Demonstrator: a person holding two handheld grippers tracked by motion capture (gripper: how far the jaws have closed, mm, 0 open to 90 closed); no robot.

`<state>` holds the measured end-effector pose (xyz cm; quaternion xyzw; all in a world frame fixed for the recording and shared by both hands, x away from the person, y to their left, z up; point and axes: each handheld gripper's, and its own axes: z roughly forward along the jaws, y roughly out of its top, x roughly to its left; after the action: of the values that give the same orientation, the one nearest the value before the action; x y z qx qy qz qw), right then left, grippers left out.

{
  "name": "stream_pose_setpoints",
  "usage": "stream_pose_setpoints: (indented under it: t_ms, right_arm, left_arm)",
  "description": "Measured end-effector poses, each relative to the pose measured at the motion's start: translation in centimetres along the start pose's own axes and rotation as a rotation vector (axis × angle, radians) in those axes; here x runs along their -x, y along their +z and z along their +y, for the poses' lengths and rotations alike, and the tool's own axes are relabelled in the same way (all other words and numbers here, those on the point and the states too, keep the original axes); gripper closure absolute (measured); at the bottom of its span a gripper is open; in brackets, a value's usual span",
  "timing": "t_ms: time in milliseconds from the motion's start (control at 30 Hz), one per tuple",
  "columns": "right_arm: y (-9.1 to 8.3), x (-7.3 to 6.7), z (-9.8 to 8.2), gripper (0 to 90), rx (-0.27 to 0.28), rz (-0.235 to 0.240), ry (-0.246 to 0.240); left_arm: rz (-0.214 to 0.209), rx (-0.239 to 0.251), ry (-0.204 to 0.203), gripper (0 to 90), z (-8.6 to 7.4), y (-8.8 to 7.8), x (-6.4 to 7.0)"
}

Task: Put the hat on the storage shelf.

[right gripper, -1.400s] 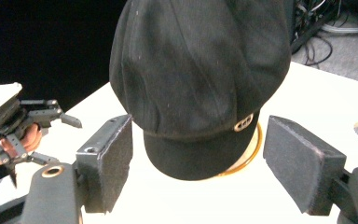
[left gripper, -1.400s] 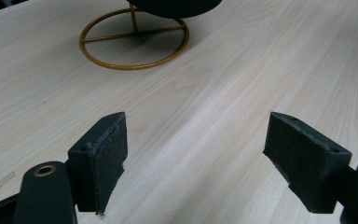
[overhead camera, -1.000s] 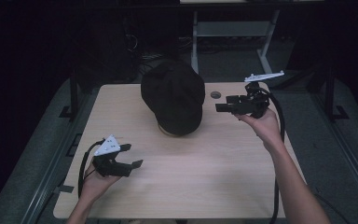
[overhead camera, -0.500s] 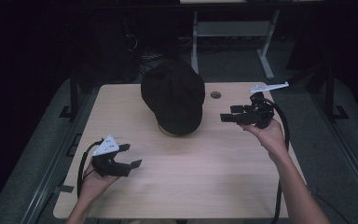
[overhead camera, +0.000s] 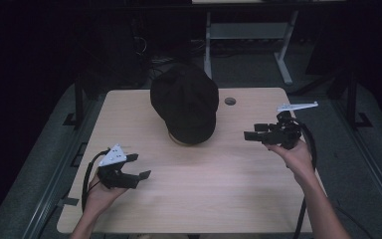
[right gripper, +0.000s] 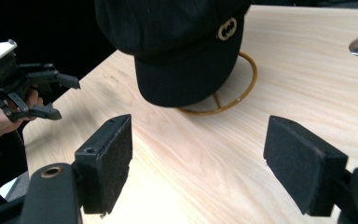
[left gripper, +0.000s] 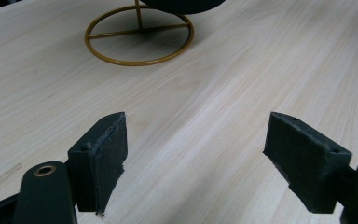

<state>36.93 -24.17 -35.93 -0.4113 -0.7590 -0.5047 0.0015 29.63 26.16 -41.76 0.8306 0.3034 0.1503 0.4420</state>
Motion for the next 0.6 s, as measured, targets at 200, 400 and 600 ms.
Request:
stream_pose_setpoints:
  t_ms: [200,400,600]
  right_arm:
    - [-0.4,0.4,-1.5,23.2,-0.01,0.003,0.021]
    - [-0.6,0.7,-3.1,23.1,-0.028,0.006,0.04]
    - [-0.9,0.7,-4.5,22.8,-0.03,0.01,0.054]
  left_arm:
    - [-0.006,0.005,-0.006,20.5,-0.1,0.0,0.1]
    - [-0.012,0.004,-0.004,20.6,-0.1,-0.1,0.0]
    - [-0.016,0.014,-0.003,20.3,-0.1,-0.1,0.0]
